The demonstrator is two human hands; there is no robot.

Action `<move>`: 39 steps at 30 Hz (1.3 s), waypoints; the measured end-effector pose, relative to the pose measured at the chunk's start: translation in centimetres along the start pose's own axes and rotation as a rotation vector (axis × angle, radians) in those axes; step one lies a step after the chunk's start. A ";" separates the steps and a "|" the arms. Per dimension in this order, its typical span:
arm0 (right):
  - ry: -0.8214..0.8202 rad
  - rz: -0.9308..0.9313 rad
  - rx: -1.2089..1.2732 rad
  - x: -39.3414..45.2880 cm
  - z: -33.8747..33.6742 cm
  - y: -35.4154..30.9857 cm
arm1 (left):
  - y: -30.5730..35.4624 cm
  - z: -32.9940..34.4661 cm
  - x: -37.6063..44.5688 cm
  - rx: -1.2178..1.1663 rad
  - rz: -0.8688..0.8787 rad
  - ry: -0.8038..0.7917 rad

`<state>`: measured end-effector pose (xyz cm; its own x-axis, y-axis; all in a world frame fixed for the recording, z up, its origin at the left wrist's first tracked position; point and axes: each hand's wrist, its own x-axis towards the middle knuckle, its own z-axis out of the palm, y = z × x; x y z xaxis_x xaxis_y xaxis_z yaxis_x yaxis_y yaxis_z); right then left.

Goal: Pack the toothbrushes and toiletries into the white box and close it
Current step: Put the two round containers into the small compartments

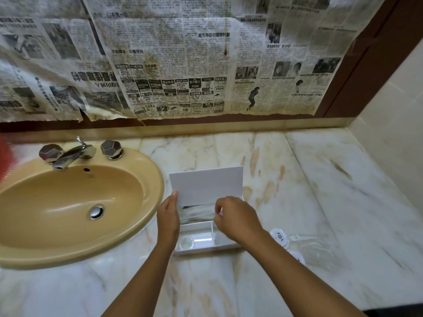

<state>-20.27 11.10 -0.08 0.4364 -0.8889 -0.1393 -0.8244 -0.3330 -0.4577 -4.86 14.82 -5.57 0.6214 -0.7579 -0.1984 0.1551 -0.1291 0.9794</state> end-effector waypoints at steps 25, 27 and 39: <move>-0.225 0.343 -0.225 -2.3 -1.7 9.0 | 0.5 0.4 -0.6 -0.009 -0.009 0.009; -0.154 0.310 -0.186 -2.0 -2.3 8.0 | 0.5 0.3 -0.6 -0.010 -0.008 0.009; -0.149 -0.121 -0.047 -1.3 1.9 -4.6 | -0.1 -0.1 0.0 0.022 -0.005 0.003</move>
<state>-16.36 14.39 0.55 0.5792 -0.7862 -0.2155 -0.7769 -0.4523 -0.4380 -4.76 14.88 -5.72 0.6229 -0.7555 -0.2029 0.1408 -0.1468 0.9791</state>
